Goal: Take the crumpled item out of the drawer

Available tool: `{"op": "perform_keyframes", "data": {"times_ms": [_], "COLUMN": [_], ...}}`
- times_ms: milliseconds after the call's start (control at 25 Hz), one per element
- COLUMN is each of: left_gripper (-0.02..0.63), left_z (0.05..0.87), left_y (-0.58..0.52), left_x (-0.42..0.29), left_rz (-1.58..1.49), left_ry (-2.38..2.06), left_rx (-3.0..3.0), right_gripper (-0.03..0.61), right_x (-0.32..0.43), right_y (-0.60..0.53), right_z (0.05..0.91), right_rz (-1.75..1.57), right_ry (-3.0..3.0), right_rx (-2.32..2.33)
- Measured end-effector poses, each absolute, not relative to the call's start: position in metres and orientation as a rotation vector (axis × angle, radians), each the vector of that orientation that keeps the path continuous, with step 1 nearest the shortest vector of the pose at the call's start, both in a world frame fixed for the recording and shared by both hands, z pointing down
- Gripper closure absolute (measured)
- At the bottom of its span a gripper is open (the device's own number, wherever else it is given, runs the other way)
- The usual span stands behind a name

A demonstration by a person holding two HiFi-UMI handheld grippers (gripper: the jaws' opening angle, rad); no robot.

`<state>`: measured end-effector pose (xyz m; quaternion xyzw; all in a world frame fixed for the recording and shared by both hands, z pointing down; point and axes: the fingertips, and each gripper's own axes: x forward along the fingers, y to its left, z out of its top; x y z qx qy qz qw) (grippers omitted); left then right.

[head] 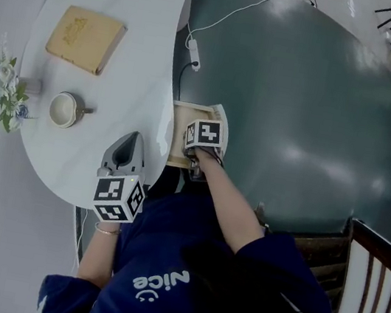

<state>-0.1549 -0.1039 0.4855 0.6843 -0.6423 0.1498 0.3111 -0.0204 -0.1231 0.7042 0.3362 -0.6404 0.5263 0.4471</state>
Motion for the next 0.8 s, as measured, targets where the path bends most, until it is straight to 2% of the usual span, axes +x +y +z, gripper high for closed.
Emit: {"op": "perform_keyframes", "data": {"times_ms": [800], "left_gripper": [0.609], "left_z": [0.482], "left_y": [-0.102], "left_x": [-0.138], "left_rz": [0.341], "left_ry": [-1.64], "left_rx": [1.902], "right_gripper": [0.468], "right_x": [-0.001], "right_y": [-0.11], "right_z": [0.618], "right_rz": [1.211], "right_ry": [-1.798], "right_rx": [0.909]}}
